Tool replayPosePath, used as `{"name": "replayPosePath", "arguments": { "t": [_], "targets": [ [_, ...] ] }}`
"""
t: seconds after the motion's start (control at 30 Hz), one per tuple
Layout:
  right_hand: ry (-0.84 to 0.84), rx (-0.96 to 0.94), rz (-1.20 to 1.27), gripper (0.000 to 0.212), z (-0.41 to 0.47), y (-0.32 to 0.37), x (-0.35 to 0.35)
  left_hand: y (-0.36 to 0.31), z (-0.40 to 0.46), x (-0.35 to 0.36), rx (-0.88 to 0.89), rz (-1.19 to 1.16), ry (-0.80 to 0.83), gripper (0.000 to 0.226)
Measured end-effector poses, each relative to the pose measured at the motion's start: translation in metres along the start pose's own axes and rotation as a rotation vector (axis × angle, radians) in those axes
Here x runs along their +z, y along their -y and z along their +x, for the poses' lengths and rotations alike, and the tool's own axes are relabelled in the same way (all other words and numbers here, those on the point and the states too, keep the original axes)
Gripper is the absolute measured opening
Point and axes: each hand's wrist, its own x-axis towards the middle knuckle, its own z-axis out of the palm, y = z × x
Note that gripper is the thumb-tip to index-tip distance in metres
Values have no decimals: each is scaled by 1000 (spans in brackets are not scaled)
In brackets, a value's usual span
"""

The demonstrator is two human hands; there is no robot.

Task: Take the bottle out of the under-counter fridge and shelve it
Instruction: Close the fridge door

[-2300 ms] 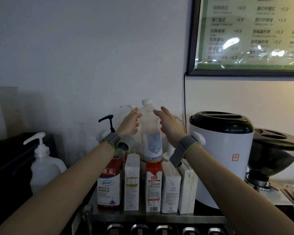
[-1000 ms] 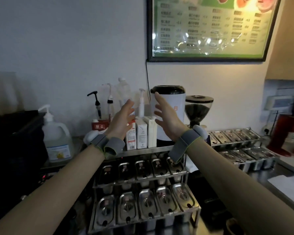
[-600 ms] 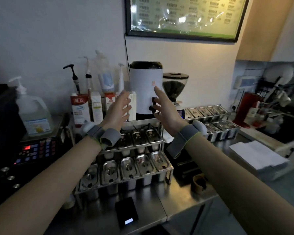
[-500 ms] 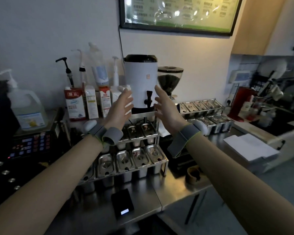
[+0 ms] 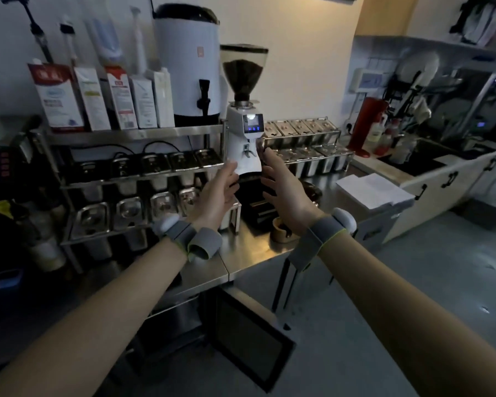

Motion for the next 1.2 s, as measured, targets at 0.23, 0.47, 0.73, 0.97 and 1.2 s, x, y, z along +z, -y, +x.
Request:
{"name": "replayPosePath", "arguments": {
  "t": [0.23, 0.47, 0.73, 0.97, 1.2],
  "targets": [
    [-50, 45, 32, 72, -17, -149, -23, 149, -14, -3, -37, 39, 78, 77],
    [-63, 34, 33, 73, -22, -315, -47, 316, -11, -20, -35, 70, 56, 51],
    [-102, -51, -26, 76, -24, -444, -88, 448, -21, -31, -3, 60, 187, 87],
    [-93, -19, -44, 82, -39, -506, -118, 509, -30, -28, 17, 97, 167, 65],
    [-35, -1, -98, 87, -46, -518, -118, 514, -40, -26, 59, 133, 165, 60]
  ]
}}
